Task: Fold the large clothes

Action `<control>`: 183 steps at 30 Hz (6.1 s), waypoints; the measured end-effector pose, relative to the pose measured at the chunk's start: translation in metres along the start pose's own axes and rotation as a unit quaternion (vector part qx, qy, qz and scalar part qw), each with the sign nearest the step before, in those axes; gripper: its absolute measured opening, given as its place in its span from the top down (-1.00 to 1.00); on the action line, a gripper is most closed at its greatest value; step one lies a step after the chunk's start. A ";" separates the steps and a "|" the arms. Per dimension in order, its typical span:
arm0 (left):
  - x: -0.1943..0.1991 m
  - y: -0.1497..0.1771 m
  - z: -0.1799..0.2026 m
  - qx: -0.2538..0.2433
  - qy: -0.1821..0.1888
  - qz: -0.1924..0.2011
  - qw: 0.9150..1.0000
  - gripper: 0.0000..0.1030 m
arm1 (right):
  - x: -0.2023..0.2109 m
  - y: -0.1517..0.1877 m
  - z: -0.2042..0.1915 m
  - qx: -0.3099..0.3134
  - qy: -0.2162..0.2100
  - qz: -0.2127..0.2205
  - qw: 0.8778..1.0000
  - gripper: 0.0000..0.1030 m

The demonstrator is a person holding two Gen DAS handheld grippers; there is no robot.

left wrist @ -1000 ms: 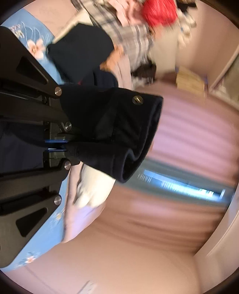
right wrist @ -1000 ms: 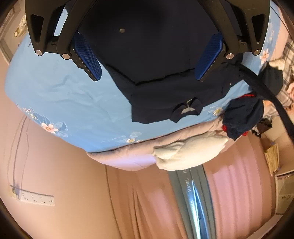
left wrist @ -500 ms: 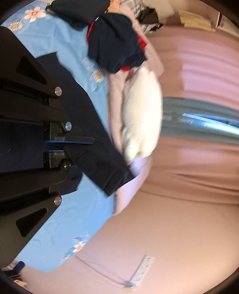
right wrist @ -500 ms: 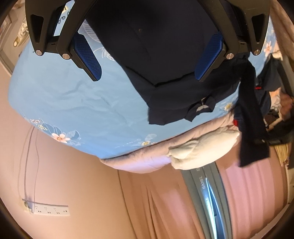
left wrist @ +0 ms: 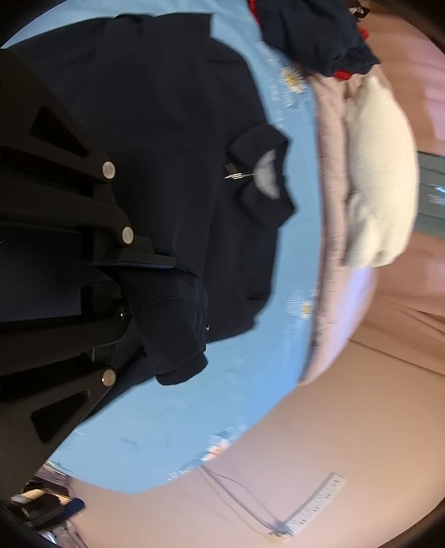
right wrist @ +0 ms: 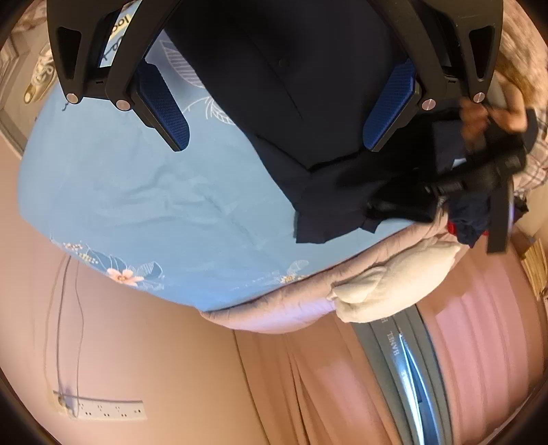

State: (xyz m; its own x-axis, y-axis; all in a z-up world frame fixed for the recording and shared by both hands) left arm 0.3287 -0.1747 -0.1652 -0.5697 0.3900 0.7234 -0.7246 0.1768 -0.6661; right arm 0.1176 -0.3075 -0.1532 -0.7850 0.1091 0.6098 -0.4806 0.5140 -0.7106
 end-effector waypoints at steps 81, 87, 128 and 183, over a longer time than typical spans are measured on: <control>0.043 0.147 -0.268 0.214 -0.173 -0.062 0.959 0.41 | -0.154 -0.068 -0.063 0.075 -0.024 -0.137 0.987 0.10; 0.043 0.148 -0.265 0.216 -0.171 -0.061 0.959 0.50 | -0.169 -0.020 -0.064 0.103 -0.023 -0.192 0.976 0.10; 0.043 0.154 -0.257 0.201 -0.186 -0.068 0.959 0.48 | -0.188 -0.002 -0.038 0.111 0.026 -0.174 0.978 0.97; 0.038 0.157 -0.261 0.210 -0.186 -0.075 0.957 0.38 | -0.197 0.005 -0.033 0.108 0.037 -0.178 0.977 0.94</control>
State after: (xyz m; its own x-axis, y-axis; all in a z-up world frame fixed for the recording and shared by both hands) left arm 0.2937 0.1036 -0.2897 -0.4899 0.0259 0.8714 -0.8561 -0.2034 -0.4752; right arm 0.2828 -0.2980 -0.2657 -0.5262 0.0222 0.8500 -0.7954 0.3406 -0.5013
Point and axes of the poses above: each gripper's, at about its wrist camera, not at the fingertips, and x roughly against the way its jaws point, z to its right, y to its underside, the point moved 7 cm from there along -x, roughly the way its jaws point, and after that the axes turned 5 degrees about -x, right-handed, at the moved point
